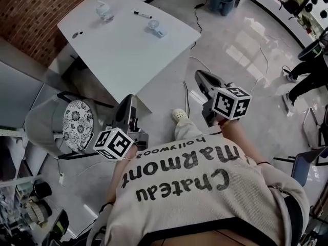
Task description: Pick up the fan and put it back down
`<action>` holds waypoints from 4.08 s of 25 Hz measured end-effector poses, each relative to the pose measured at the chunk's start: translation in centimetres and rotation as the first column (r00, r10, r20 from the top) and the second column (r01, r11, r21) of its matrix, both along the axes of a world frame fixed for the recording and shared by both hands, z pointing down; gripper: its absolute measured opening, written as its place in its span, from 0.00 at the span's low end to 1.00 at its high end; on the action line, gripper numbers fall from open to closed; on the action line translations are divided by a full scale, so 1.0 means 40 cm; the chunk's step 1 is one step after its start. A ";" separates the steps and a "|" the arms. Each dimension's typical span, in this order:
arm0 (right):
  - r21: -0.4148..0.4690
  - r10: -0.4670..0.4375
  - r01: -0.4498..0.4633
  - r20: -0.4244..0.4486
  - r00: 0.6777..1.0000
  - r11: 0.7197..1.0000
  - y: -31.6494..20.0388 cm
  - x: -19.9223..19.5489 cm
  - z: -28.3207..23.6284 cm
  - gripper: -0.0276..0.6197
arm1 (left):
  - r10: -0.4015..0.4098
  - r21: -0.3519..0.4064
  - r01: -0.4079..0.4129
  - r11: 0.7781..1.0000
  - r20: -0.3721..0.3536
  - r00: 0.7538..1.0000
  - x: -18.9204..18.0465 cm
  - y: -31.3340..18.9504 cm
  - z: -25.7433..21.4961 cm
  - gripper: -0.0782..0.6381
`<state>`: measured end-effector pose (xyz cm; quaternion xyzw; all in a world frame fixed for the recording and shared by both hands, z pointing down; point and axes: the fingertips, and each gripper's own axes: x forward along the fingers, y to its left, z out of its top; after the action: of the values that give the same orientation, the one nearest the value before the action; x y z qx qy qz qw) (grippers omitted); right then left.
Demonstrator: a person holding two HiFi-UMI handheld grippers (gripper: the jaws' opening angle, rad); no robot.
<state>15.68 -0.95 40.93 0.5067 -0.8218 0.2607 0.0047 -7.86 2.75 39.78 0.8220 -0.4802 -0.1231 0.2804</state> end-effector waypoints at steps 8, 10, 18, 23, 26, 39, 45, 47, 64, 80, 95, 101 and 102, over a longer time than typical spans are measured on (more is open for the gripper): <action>-0.011 -0.072 0.072 0.018 0.997 0.997 -0.237 -0.001 -0.015 0.05 | -0.082 0.001 0.082 0.997 -0.004 0.997 -0.001 -0.183 -0.035 0.11; -0.012 -0.094 0.094 0.018 0.995 0.995 -0.305 -0.003 -0.018 0.05 | -0.111 -0.001 0.111 0.994 -0.004 0.994 -0.004 -0.234 -0.038 0.11; -0.019 -0.170 0.171 0.021 0.985 0.985 -0.528 0.009 -0.011 0.05 | -0.194 -0.019 0.194 0.981 0.007 0.981 0.016 -0.392 -0.035 0.11; -0.018 -0.208 0.209 0.031 0.978 0.978 -0.645 0.010 -0.001 0.05 | -0.249 -0.017 0.249 0.968 0.007 0.968 0.014 -0.474 -0.034 0.11; -0.019 -0.238 0.238 0.032 0.971 0.971 -0.708 0.002 0.008 0.05 | -0.284 -0.020 0.285 0.958 0.009 0.959 0.011 -0.517 -0.032 0.11; -0.049 -0.322 0.325 0.059 0.945 0.944 -0.922 -0.030 0.080 0.05 | -0.421 -0.012 0.421 0.907 0.000 0.907 -0.025 -0.627 -0.003 0.11; -0.106 -0.315 0.319 0.058 0.947 0.942 -1.001 -0.052 0.179 0.05 | -0.490 -0.054 0.491 0.869 0.029 0.871 -0.070 -0.607 0.014 0.11; -0.145 -0.305 0.313 0.075 0.949 0.939 -1.017 -0.055 0.225 0.06 | -0.514 -0.072 0.515 0.854 0.041 0.857 -0.088 -0.597 0.029 0.11; -0.279 -0.382 0.334 -0.140 0.913 0.900 -1.036 -0.159 0.467 0.49 | -0.600 -0.112 0.607 0.787 0.091 0.795 -0.167 -0.529 0.095 0.11; -0.317 -0.371 0.241 -0.456 0.809 0.917 -1.057 -0.187 0.552 0.51 | -0.609 -0.099 0.616 0.782 0.088 0.788 -0.195 -0.524 0.077 0.11; -0.378 -0.341 0.200 -0.353 0.871 0.904 -1.062 -0.148 0.543 0.38 | -0.568 -0.057 0.571 0.819 0.066 0.820 -0.151 -0.574 0.057 0.11; -0.421 -0.315 0.184 -0.268 0.910 0.888 -1.043 -0.126 0.525 0.38 | -0.556 -0.043 0.559 0.828 0.060 0.829 -0.129 -0.589 0.044 0.11; -0.424 -0.312 0.183 -0.260 0.914 0.887 -1.038 -0.122 0.523 0.38 | -0.557 -0.040 0.559 0.828 0.057 0.829 -0.127 -0.589 0.045 0.11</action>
<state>10.79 -42.45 61.87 0.4204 -0.7997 0.3307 0.2728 -12.96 -20.83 41.57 0.6406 -0.7082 -0.1686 0.2442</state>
